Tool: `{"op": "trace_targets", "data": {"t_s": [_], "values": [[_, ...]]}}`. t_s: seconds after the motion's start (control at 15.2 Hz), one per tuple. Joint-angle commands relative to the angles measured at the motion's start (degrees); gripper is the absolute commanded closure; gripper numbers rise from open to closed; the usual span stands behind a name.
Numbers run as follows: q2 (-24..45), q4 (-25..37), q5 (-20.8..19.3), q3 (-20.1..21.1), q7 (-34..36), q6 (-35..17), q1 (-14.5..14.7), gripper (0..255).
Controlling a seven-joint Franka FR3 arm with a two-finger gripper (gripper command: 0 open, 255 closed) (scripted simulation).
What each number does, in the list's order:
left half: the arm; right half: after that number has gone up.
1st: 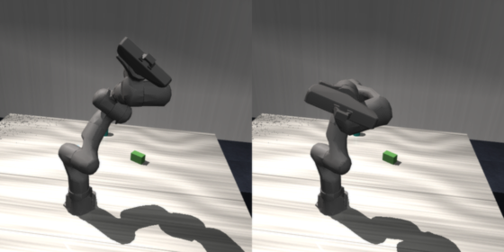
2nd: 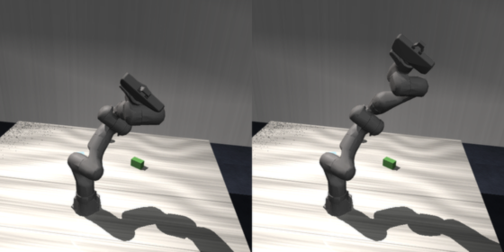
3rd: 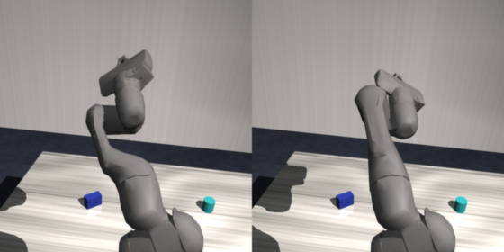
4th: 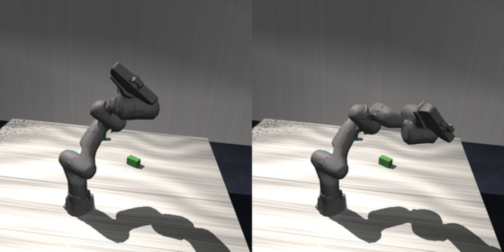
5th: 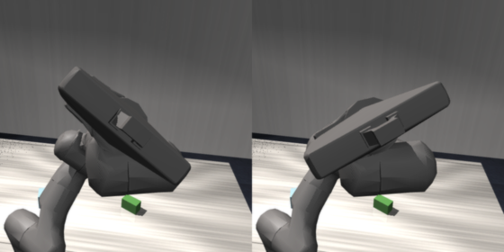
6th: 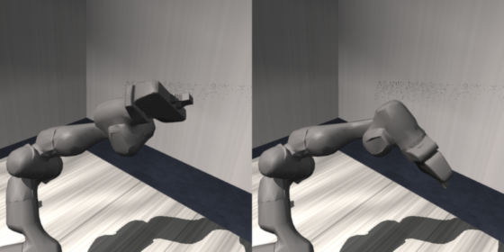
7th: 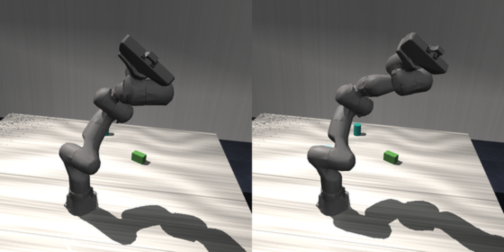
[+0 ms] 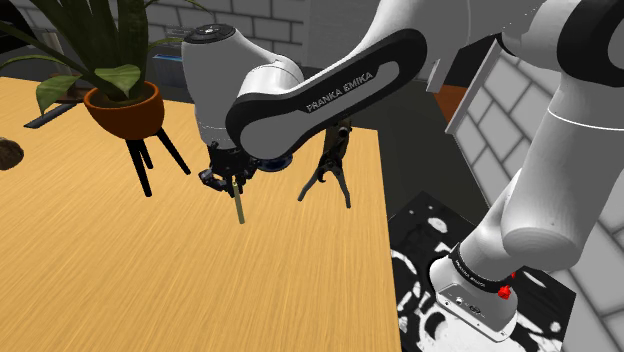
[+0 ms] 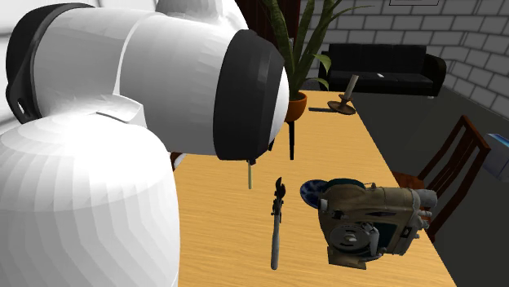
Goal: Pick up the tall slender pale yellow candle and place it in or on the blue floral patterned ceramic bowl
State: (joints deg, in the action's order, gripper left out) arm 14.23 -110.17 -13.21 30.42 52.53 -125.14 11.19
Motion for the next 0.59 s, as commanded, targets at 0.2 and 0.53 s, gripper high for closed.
{"op": "trace_targets", "data": {"t_s": [0.2,0.53], "values": [[-0.7,0.72,0.57,0.18,-0.45,1.31,-0.14,255],[-2.29,2.77,1.87,0.55,-1.45,4.64,-0.41,255]]}}
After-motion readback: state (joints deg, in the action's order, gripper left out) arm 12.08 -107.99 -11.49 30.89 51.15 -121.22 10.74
